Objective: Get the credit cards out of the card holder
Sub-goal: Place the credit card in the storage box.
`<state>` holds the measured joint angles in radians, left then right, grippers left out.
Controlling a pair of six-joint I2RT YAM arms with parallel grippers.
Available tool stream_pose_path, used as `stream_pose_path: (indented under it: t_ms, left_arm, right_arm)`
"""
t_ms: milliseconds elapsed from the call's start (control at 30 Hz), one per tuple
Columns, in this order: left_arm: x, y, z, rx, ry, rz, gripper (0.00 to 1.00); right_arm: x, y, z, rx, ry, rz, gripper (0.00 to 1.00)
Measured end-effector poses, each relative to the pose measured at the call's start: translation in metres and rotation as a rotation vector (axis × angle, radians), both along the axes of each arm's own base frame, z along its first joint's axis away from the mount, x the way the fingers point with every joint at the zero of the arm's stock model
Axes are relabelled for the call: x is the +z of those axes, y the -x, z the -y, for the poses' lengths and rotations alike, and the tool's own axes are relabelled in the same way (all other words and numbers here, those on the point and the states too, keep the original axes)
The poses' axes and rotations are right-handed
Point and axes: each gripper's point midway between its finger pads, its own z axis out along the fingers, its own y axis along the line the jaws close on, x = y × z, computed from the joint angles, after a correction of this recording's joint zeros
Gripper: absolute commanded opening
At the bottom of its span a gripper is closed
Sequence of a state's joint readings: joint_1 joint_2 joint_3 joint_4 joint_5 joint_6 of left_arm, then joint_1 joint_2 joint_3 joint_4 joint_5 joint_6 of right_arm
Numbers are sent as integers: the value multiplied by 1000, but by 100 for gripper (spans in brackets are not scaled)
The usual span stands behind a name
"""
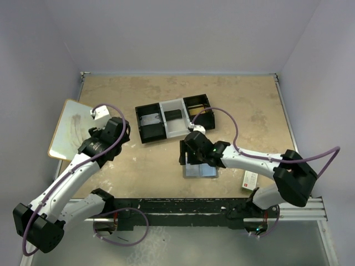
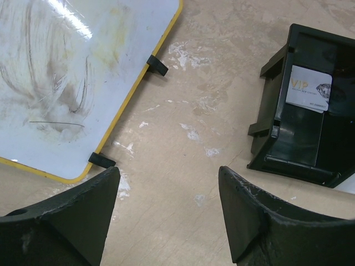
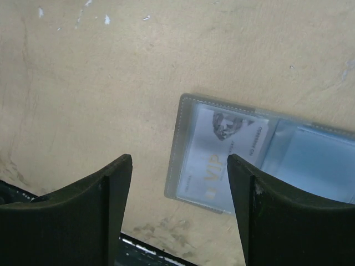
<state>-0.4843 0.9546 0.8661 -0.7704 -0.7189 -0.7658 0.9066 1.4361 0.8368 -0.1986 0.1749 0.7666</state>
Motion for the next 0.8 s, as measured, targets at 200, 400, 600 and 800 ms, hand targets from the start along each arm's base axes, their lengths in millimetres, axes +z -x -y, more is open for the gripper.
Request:
stream_pose_path:
  t_ms: [200,400,600,800]
  left_arm:
    - [0,0,0,0,0,0,70]
    - [0,0,0,0,-1,-2,70]
    - [-1,0,0,0,-1,-4,70]
    - [-3,-1,1,-1,-6,-13,70]
  right_arm:
    - [-11,8,3,-102,3,-49,72]
    - [-23,8,9,-154,32,-73,67]
    - [-44,9,17,-200,98,-103,68]
    - [-45,8,18,-210,108,-98,65]
